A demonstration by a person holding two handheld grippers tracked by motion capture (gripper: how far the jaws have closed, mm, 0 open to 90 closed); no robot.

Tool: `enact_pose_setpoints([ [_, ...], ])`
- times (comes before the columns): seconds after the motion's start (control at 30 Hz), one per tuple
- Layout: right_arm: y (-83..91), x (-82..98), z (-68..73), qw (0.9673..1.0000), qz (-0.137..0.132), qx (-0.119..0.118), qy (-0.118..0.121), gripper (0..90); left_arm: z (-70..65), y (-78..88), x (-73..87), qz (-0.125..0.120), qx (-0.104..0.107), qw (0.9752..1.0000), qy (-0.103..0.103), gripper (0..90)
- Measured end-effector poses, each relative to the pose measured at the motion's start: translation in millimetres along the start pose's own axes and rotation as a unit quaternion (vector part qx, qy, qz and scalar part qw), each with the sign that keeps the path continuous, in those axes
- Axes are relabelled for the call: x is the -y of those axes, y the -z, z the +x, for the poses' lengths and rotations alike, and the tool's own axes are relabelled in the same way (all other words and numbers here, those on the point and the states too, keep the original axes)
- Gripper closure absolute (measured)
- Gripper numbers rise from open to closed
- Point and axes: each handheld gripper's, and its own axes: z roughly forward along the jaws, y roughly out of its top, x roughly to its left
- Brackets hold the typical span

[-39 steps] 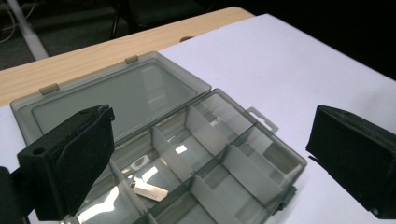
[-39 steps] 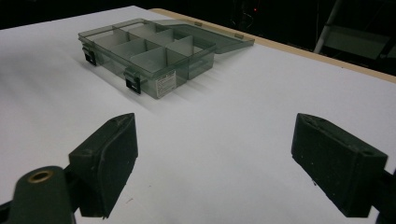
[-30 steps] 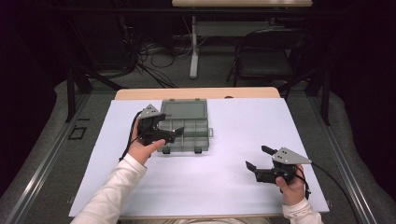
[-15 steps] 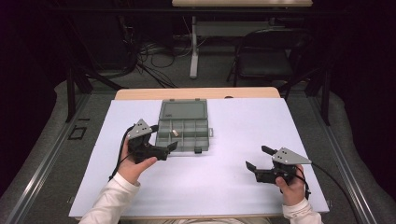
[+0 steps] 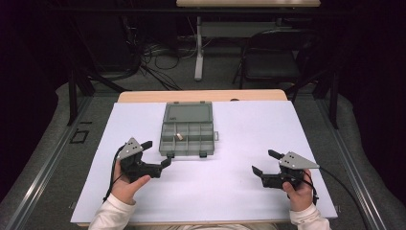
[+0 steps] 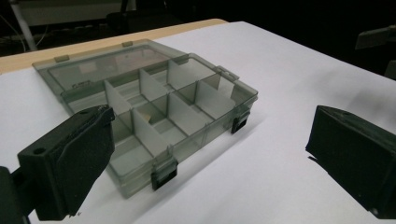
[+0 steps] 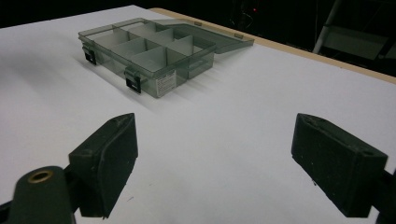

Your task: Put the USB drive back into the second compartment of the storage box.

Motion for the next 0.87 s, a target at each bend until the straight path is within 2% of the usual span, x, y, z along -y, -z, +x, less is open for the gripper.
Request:
enact_pose_setpoints([
  [0.1,0.6,-0.1,-0.7,1.0,0.001,0.001,0.002,14.3,3.7,5.2,8.7,-0.004,-0.016,0.9999,0.006,0.5],
  [0.3,-0.4,0.2,-0.1,1.0,0.002,-0.001,0.003,14.3,5.3,7.0,13.4,-0.009,-0.023,0.9997,0.005,0.5],
  [0.37,-0.5,0.2,-0.2,1.0,0.002,0.0,0.003,14.3,5.5,5.3,15.7,-0.013,-0.023,0.9996,0.008,0.5],
  [0.67,-2.0,0.7,-0.3,1.0,0.006,-0.005,0.003,14.3,7.1,-4.8,21.9,-0.003,-0.013,0.9999,0.006,0.5],
  [0.87,-2.1,0.9,-0.1,1.0,0.007,-0.006,0.002,14.3,9.4,-4.5,22.4,0.003,-0.015,0.9999,0.006,0.5],
])
